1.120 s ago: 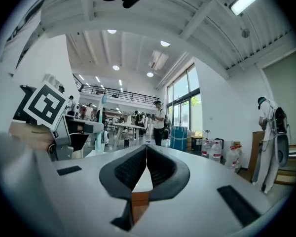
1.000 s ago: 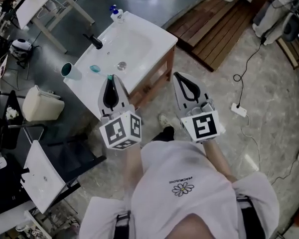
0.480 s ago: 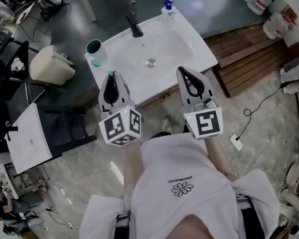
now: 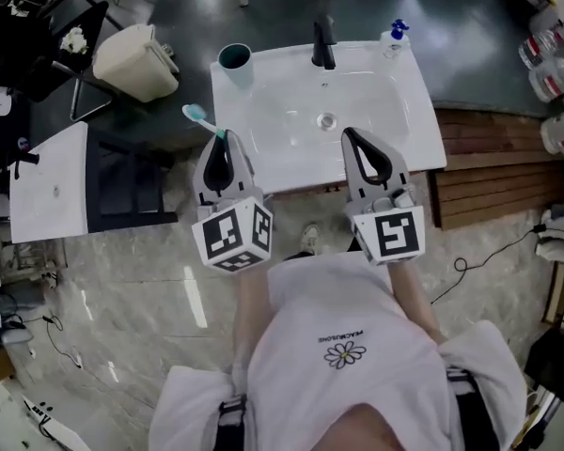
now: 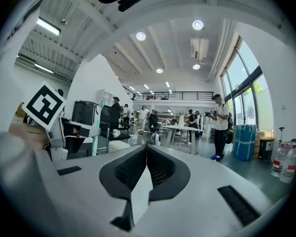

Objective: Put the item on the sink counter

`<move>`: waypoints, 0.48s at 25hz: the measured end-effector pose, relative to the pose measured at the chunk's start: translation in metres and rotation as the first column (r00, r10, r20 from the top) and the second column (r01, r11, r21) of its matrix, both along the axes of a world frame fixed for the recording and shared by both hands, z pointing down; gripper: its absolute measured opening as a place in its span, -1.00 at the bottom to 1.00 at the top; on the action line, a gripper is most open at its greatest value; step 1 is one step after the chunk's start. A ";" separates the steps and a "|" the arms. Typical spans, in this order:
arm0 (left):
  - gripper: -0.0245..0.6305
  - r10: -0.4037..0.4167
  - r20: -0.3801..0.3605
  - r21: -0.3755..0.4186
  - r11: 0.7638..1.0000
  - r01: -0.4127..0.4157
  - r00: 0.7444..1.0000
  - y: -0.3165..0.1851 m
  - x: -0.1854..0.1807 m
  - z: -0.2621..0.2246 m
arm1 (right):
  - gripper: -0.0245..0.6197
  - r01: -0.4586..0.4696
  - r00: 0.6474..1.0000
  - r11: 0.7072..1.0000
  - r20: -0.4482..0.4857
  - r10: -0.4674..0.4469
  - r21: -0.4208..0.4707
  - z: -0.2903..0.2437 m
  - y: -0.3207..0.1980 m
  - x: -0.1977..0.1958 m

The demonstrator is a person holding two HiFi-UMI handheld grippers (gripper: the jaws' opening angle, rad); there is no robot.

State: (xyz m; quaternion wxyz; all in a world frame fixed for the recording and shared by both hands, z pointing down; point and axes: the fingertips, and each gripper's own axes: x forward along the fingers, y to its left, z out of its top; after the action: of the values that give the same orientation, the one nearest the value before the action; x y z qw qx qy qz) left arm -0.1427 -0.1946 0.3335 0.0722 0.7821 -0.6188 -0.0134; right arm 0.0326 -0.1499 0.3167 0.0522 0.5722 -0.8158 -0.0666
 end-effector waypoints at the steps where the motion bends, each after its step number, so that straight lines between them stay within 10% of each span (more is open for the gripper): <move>1: -0.81 -0.010 0.003 -0.003 1.000 0.010 1.000 -0.001 0.001 0.001 | -0.89 0.015 1.000 1.000 0.003 -0.015 0.000 -0.001 -0.004 0.000; 12: -0.81 -0.223 0.011 -0.016 0.975 0.223 0.975 -0.013 0.011 -0.006 | -0.89 0.218 0.975 0.976 0.030 -0.218 -0.008 -0.005 -0.047 0.018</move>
State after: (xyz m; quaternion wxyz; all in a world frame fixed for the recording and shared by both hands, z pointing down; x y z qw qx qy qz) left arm -0.1320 -0.2075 0.3276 0.0743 0.7072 -0.7030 -0.0125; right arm 0.0509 -0.1967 0.3114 0.0361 0.4797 -0.8747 -0.0591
